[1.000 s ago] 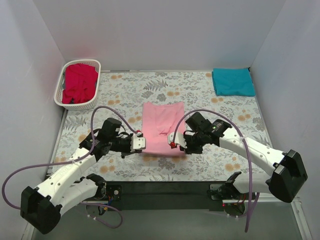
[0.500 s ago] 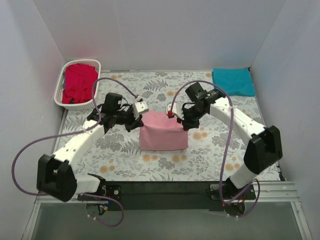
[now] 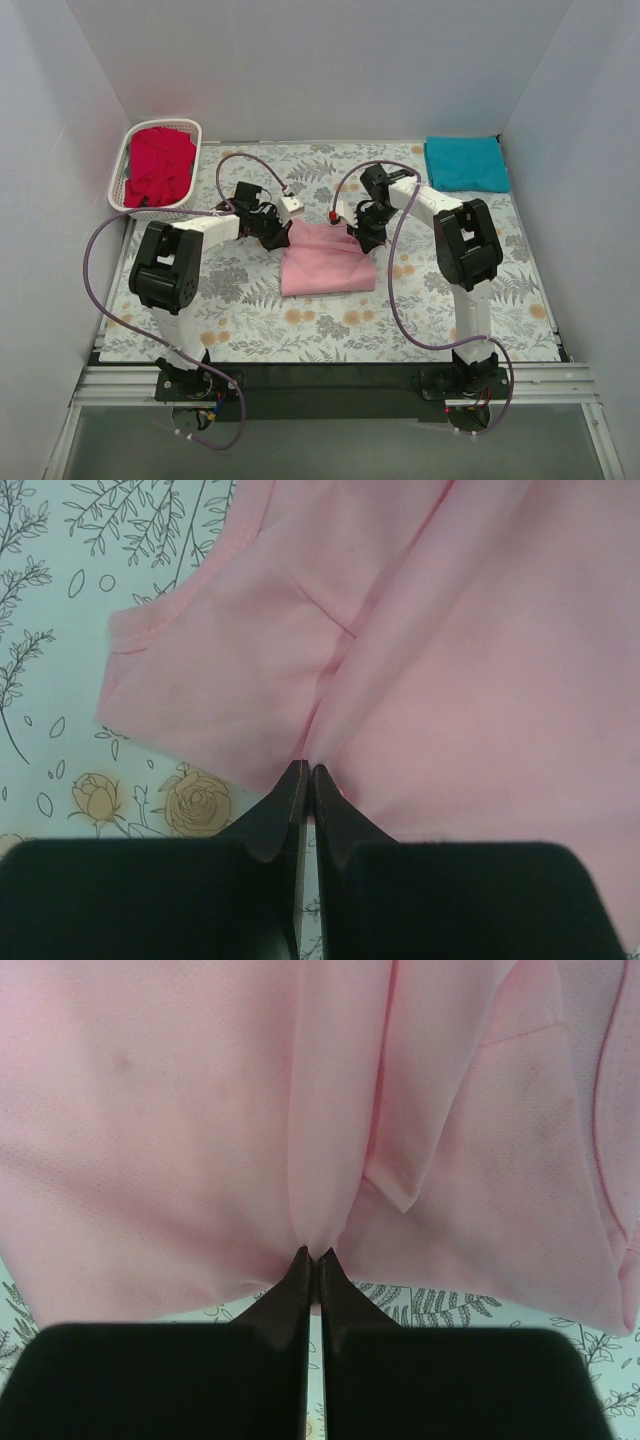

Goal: Fold and stack the t-shirts
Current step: Fold the tshirt

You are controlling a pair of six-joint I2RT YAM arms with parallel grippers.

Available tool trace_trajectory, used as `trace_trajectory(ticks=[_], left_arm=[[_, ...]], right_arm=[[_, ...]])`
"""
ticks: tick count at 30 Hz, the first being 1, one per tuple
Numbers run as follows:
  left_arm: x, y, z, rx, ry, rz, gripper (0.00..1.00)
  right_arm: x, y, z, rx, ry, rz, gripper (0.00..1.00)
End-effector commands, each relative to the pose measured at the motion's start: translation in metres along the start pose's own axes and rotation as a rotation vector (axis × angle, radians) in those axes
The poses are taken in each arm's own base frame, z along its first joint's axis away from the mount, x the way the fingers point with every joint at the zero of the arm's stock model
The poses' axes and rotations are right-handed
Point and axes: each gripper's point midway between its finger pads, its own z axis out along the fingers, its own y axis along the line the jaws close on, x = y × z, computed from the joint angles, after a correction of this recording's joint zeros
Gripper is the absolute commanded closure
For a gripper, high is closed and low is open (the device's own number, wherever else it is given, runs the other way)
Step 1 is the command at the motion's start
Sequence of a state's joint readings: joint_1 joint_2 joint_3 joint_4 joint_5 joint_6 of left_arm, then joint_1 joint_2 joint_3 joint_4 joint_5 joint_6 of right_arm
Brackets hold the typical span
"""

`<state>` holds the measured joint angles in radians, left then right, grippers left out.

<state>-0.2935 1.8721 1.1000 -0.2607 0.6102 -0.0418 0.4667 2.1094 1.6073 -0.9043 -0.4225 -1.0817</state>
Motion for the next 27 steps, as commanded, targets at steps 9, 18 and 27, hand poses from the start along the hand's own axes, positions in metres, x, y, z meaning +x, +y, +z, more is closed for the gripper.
trace_trajectory(ticks=[9,18,27], left_arm=[[0.016,-0.093,-0.061,0.105,-0.017,0.03,1.0],[-0.022,-0.144,-0.112,0.151,-0.153,0.164,0.43],[-0.056,-0.161,-0.074,0.281,-0.178,0.326,0.54]], right_arm=[[-0.009,0.112,0.01,-0.132,-0.1,0.098,0.99],[-0.047,0.112,-0.054,-0.05,-0.296,0.241,0.52],[-0.106,0.09,-0.055,-0.275,-0.479,0.487,0.78]])
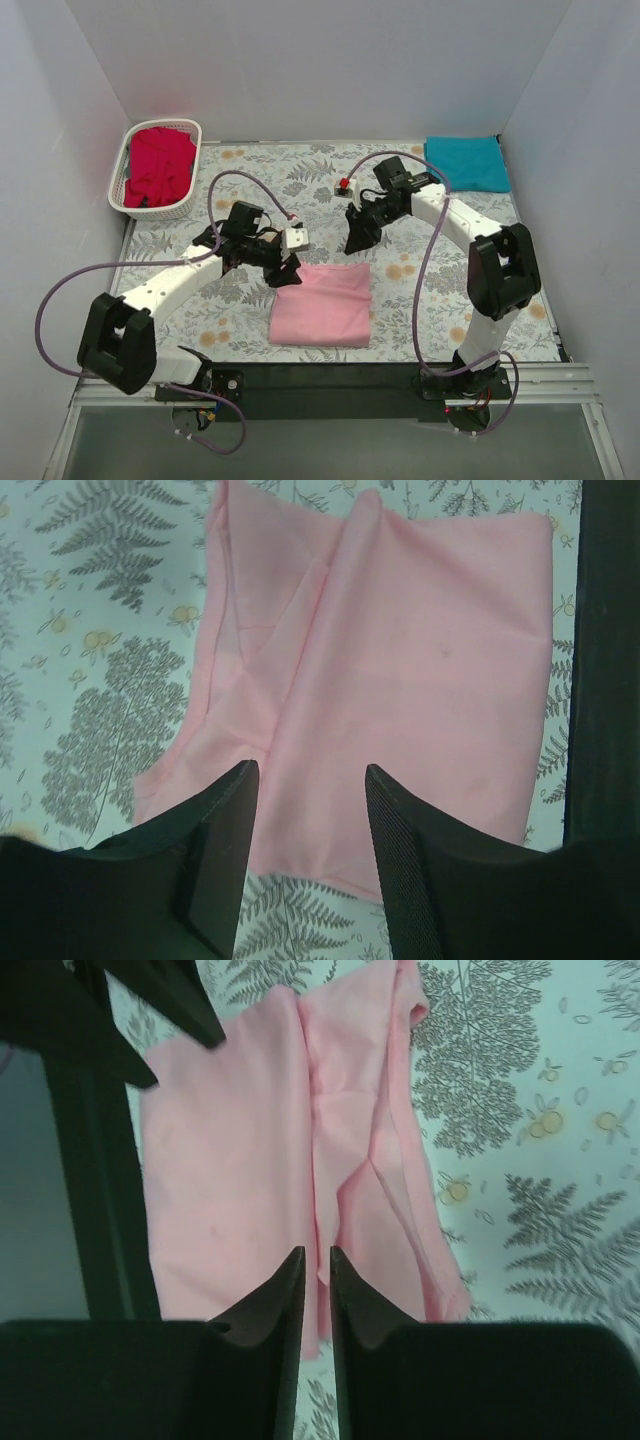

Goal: Fold and stack the t-shirts
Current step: Fold the tshirt

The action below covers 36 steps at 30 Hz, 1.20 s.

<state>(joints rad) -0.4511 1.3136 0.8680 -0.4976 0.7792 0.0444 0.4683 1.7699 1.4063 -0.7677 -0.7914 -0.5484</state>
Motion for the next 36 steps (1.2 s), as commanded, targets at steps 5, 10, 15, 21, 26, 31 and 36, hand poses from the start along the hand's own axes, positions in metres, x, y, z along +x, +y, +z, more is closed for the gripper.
trace_trajectory(ticks=[5,10,15,21,26,31,36], left_arm=[[-0.005,0.001,0.045,0.047,0.001,0.132,0.57],[0.001,-0.009,0.067,0.077,0.027,0.192,0.58],[0.015,-0.013,0.084,0.099,0.068,0.224,0.62],[0.027,-0.014,0.092,0.107,0.097,0.225,0.64],[0.037,-0.014,0.095,0.109,0.119,0.234,0.68],[0.042,-0.011,0.096,0.087,0.128,0.262,0.65],[0.028,-0.011,0.093,0.077,0.093,0.285,0.64]], right_arm=[[-0.009,-0.002,0.043,-0.202,-0.065,0.289,0.82],[-0.004,-0.001,0.065,-0.263,-0.049,0.344,0.83],[-0.001,0.004,0.082,-0.31,-0.026,0.364,0.83],[0.019,-0.002,0.099,-0.329,0.011,0.411,0.83],[0.041,-0.009,0.112,-0.328,0.043,0.451,0.84],[0.054,-0.011,0.118,-0.328,0.061,0.466,0.85],[0.06,-0.01,0.119,-0.323,0.072,0.464,0.87]])
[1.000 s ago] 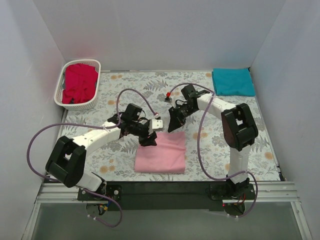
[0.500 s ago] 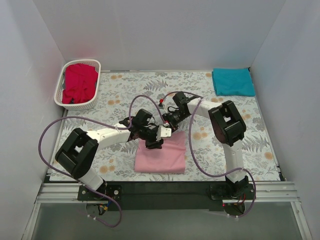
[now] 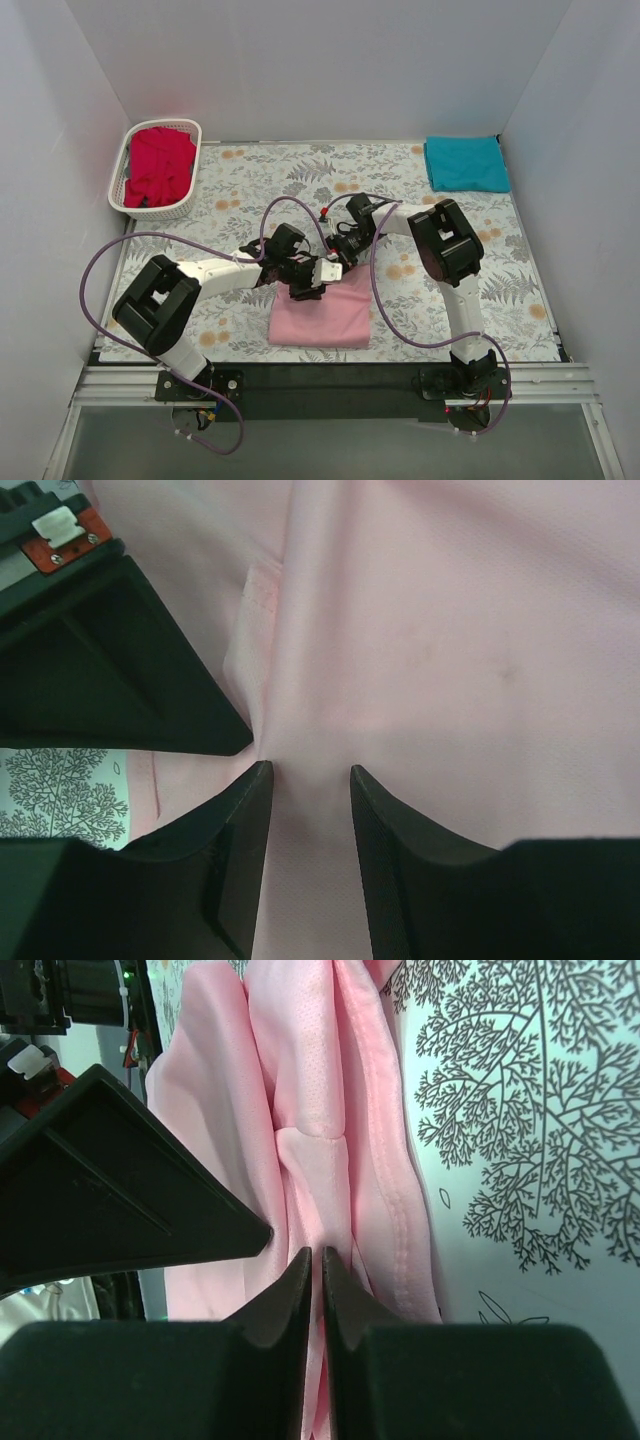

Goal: Fold and stack the t-shirts
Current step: Fold the tshirt

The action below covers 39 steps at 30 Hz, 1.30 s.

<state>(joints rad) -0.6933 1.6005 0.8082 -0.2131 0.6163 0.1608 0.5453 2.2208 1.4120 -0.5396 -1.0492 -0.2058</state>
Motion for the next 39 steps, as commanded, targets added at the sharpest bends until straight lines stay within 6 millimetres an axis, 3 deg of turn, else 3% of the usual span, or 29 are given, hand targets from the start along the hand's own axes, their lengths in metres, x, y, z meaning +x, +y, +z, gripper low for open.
trace_trajectory(ticks=[1,6,14,21,27,34,39], left_arm=[[-0.02,0.011,-0.007,-0.048,-0.048,0.066,0.64],[-0.021,0.02,-0.003,-0.059,-0.04,0.08,0.64],[-0.011,0.019,0.01,-0.023,-0.023,0.054,0.59],[-0.019,0.017,0.009,-0.004,-0.051,0.037,0.74],[-0.036,0.02,-0.005,-0.036,-0.081,0.054,1.0],[-0.042,0.02,-0.014,-0.059,-0.087,0.084,1.0],[-0.044,0.041,-0.019,-0.124,-0.091,0.086,1.0]], right_arm=[[0.004,-0.004,0.002,0.007,0.004,-0.018,0.86],[0.007,-0.005,0.003,0.002,0.009,-0.008,0.88],[0.006,-0.004,0.003,0.003,0.008,-0.017,0.89],[0.007,-0.006,0.004,0.002,0.01,-0.013,0.91],[0.009,-0.008,0.005,0.001,0.014,-0.011,0.92],[0.015,-0.007,0.007,-0.001,0.023,-0.008,0.92],[0.017,-0.006,0.007,-0.004,0.026,-0.009,0.93]])
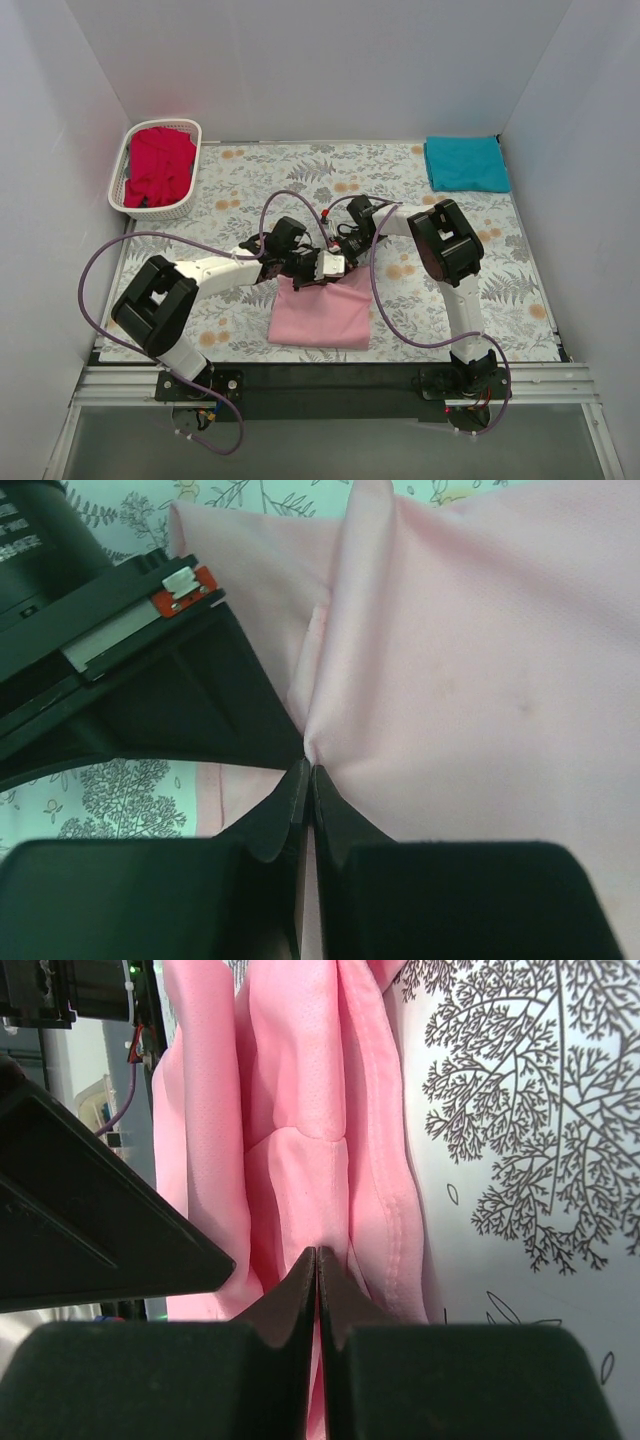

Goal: Fold and stack the t-shirts
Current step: Fold the tshirt

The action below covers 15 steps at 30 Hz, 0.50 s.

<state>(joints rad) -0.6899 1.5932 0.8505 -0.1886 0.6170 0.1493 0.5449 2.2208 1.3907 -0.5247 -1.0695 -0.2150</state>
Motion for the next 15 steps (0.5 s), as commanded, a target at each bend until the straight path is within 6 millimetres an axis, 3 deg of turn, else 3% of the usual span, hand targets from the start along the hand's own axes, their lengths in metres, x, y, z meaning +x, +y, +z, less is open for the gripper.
trace_trajectory(ticks=[1,7,15], left_arm=[[-0.022,0.031,-0.013,-0.098,-0.044,0.052,1.0],[-0.02,0.064,-0.018,-0.188,-0.057,0.07,1.0],[-0.013,0.045,-0.014,-0.139,-0.073,0.1,1.0]], right_arm=[[0.014,-0.007,0.005,0.016,0.029,-0.005,0.92],[0.014,-0.008,0.006,0.014,0.028,-0.006,0.92],[-0.012,0.0,-0.002,0.049,0.001,-0.066,0.92]])
